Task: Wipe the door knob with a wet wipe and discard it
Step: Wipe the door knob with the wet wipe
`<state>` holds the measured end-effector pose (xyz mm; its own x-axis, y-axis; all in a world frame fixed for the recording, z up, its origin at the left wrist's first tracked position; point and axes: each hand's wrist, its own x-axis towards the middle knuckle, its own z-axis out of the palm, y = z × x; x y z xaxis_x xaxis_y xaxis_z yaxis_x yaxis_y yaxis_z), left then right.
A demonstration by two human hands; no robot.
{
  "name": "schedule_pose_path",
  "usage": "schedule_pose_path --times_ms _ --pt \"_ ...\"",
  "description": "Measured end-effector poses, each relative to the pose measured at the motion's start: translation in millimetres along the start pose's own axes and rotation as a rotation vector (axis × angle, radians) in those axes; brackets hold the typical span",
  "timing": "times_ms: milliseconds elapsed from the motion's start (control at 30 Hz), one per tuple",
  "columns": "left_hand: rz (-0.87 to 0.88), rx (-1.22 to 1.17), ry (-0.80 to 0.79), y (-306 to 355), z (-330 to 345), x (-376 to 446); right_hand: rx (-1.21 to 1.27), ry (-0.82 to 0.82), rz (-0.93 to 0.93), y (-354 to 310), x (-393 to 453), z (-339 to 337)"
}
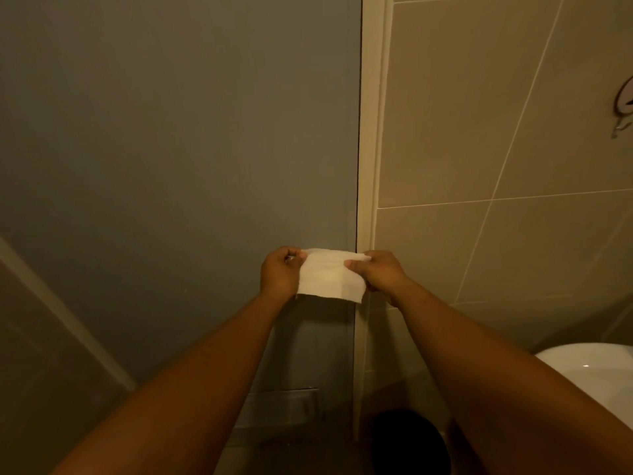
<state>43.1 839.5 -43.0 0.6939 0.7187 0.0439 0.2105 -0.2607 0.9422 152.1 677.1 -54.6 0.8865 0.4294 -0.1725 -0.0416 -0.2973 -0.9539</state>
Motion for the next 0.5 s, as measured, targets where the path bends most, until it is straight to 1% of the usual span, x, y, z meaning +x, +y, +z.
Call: schedule_pose_path --times_ms 100,200,300,500 --pt "-0.036 -0.023 0.031 -13.1 7.8 3.6 -0.108 0.142 -0.009 5.4 7.7 11.4" --pt "-0.079 -0.024 0.054 -24.8 15.7 8.7 -0.146 0.218 -0.033 13.5 13.1 20.5" --pt "-0.11 -0.026 0.059 -35.6 23.7 13.6 -0.148 0.277 -0.042 22.6 17.2 29.6" --pt "-0.078 0.002 0.085 -50.3 32.7 21.0 -0.065 0.387 -0.051 31.5 21.6 47.4"
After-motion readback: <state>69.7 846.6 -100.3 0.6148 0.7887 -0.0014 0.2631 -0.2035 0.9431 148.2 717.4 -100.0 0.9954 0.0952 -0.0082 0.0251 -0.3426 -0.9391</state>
